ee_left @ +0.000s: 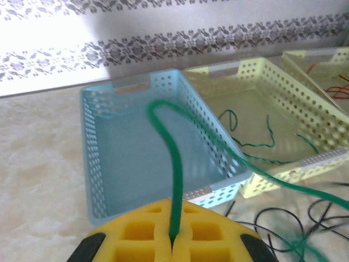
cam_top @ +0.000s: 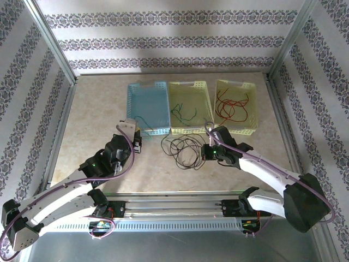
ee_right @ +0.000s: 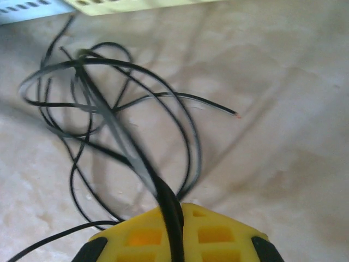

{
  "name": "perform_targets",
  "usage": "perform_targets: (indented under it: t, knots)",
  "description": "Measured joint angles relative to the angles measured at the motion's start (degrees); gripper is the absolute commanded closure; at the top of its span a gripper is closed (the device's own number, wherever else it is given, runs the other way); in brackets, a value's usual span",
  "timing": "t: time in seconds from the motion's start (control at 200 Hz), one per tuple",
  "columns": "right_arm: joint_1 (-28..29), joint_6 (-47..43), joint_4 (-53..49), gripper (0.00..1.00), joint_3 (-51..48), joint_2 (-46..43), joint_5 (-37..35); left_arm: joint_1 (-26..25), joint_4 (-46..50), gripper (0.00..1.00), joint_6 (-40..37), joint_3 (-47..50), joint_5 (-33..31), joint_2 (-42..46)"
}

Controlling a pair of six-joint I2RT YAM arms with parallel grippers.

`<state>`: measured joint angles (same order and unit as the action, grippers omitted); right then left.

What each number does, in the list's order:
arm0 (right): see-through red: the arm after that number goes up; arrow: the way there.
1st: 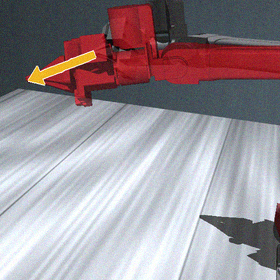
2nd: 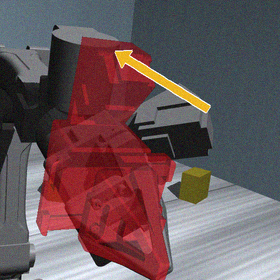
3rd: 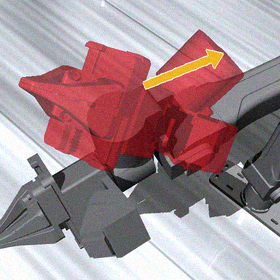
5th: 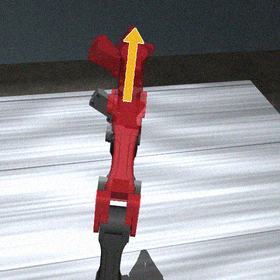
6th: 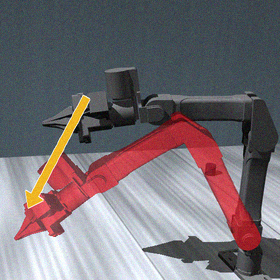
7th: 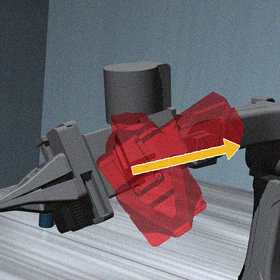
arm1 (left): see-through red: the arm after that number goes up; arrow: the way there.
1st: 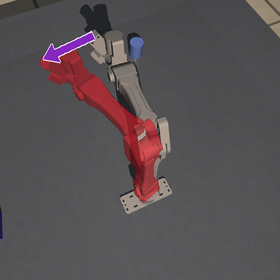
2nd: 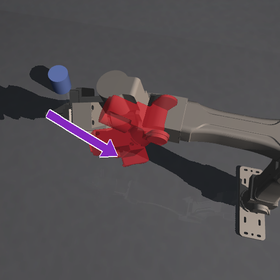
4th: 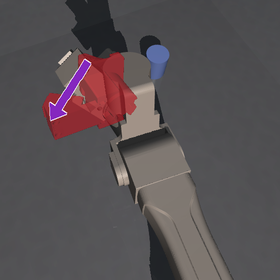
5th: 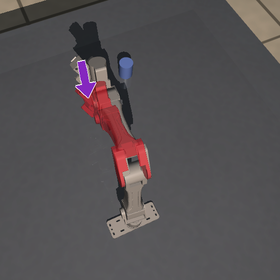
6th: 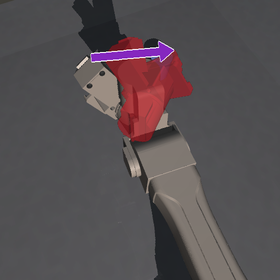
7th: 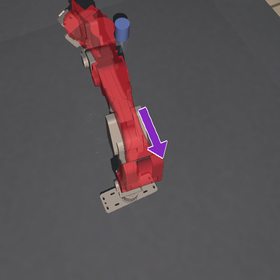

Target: Untangle the cables

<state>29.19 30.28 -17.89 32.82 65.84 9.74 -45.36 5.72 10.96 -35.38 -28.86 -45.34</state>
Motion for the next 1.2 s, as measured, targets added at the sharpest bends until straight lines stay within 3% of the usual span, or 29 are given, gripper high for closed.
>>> perform_targets:
  t: [0.165, 0.305, 0.375, 0.44, 0.525, 0.68, 0.884, 0.914, 0.964, 0.994, 1.059, 1.199]
  knots:
    - [-3.4, 1.8, -1.3, 1.00, -1.6, 0.5, -0.3, 0.0, 0.2, 1.00, -2.5, -1.0, -2.9, 2.9]
    - [-3.9, 2.2, -1.4, 1.00, -1.6, 1.2, 0.2, 0.1, 0.3, 1.00, -3.5, -4.7, -0.8, 1.6]
    - [-3.8, 2.3, -1.0, 0.80, -1.6, 1.2, 0.7, 0.1, 0.3, 1.00, -3.5, -7.5, 2.0, -2.1]
    - [-3.4, 2.3, -0.7, 0.58, -1.6, 0.7, 0.7, 0.1, -0.4, 1.00, -3.2, -10.3, 4.9, -7.9]
    - [-3.0, 2.6, -0.7, 0.48, -1.6, -1.5, 0.5, 0.5, -1.8, 1.00, -2.6, -13.8, 8.9, -17.1]
    - [-3.1, 3.8, -0.7, 0.44, -2.1, -8.4, -3.2, 1.7, -2.7, 1.00, -1.9, -23.8, 15.8, -37.5]
    - [-3.2, 5.5, -1.4, 0.44, -4.5, -17.4, -7.5, 4.5, -2.1, 1.00, -1.5, -45.9, 20.2, -62.6]
    - [-3.2, 5.6, -1.6, 0.43, -4.7, -18.3, -7.6, 5.0, -1.7, 0.88, -1.4, -48.5, 20.4, -65.1]
    - [-3.2, 5.6, -2.1, 0.43, -5.0, -19.5, -7.6, 5.8, -1.2, 0.48, -1.2, -52.3, 20.5, -68.7]
    - [-3.2, 5.6, -2.2, 0.43, -5.2, -20.0, -7.5, 6.2, -1.1, 0.34, -1.1, -53.8, 20.6, -70.2]
    - [-3.2, 5.6, -2.6, 0.43, -5.2, -20.3, -7.2, 6.7, -1.0, 0.27, -1.1, -54.5, 20.8, -71.2]
    - [-3.2, 4.5, -2.8, 0.43, -5.2, -18.7, -5.0, 6.4, -2.8, 0.25, -0.9, -49.5, 21.6, -67.1]
